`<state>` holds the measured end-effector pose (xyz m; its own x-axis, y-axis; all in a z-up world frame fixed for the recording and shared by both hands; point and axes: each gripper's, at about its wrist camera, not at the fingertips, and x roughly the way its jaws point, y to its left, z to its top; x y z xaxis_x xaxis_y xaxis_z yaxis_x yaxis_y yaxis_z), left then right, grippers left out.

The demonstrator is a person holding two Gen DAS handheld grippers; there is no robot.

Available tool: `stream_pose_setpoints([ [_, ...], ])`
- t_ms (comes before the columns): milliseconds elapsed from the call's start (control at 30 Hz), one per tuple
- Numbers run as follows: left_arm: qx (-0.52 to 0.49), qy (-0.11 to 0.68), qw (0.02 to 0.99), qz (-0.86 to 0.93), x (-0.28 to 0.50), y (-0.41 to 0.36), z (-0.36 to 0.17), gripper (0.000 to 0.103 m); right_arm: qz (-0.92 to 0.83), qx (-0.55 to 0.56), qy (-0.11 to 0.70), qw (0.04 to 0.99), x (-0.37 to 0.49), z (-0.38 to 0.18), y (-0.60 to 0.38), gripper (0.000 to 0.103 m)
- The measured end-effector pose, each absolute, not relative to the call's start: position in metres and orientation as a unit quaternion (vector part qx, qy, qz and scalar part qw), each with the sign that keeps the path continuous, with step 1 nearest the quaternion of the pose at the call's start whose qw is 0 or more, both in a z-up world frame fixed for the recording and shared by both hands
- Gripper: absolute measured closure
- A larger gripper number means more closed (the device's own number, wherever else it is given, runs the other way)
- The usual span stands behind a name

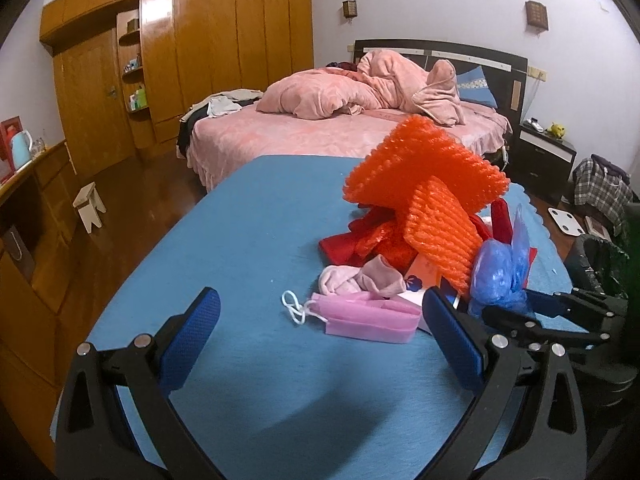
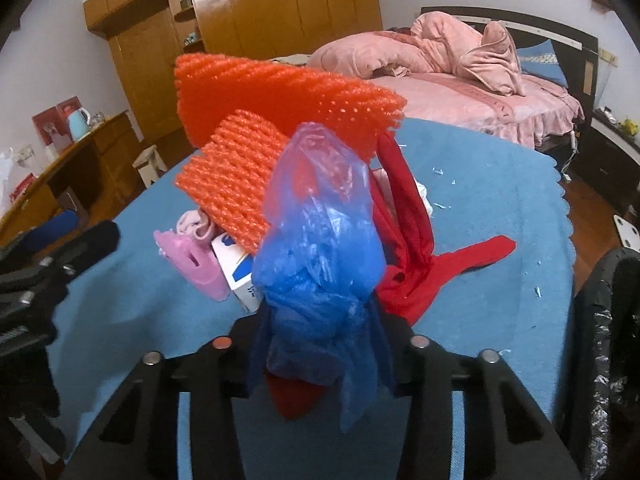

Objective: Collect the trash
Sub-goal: 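Grasp the blue plastic bag with the right gripper while the left gripper grasps the orange foam net, then carry the blue bag and orange net over the bin with the right gripper and release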

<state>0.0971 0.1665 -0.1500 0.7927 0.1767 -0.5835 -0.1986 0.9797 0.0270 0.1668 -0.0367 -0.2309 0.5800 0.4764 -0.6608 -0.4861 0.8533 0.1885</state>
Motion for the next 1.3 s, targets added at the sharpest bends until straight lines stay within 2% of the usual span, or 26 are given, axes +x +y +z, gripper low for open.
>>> stream_pose_setpoints([
  [167, -0.025, 0.307, 0.947, 0.088, 0.103, 0.156, -0.152, 0.005, 0.256, -0.017, 0.338, 0.906, 0.156, -0.214, -0.045, 0.061],
  [333, -0.029, 0.307, 0.949, 0.067, 0.116, 0.138, -0.158, 0.012, 0.212, -0.01, 0.333, 0.919, 0.165, -0.214, -0.063, 0.061],
  [400, -0.03, 0.306, 0.95, 0.058, 0.123, 0.131, -0.159, 0.021, 0.2, -0.005, 0.336, 0.921, 0.167, -0.216, -0.069, 0.061],
  [633, -0.036, 0.303, 0.952, 0.035, 0.152, 0.11, -0.16, 0.025, 0.178, 0.005, 0.34, 0.924, 0.175, -0.22, -0.085, 0.061],
  [733, -0.04, 0.31, 0.95, 0.016, 0.162, 0.104, -0.165, 0.041, 0.175, 0.006, 0.338, 0.925, 0.176, -0.218, -0.088, 0.061],
  [800, -0.05, 0.322, 0.946, 0.001, 0.17, 0.102, -0.171, 0.065, 0.174, 0.007, 0.337, 0.925, 0.175, -0.217, -0.088, 0.061],
  [867, -0.058, 0.327, 0.943, -0.006, 0.173, 0.102, -0.175, 0.079, 0.173, 0.009, 0.337, 0.925, 0.176, -0.216, -0.091, 0.061],
  [967, -0.052, 0.319, 0.946, -0.012, 0.166, 0.098, -0.173, 0.09, 0.17, 0.013, 0.336, 0.926, 0.172, -0.215, -0.098, 0.061],
  [1300, -0.068, 0.257, 0.964, -0.014, 0.12, 0.096, -0.122, 0.093, 0.165, 0.022, 0.297, 0.94, 0.151, -0.179, -0.124, 0.061],
])
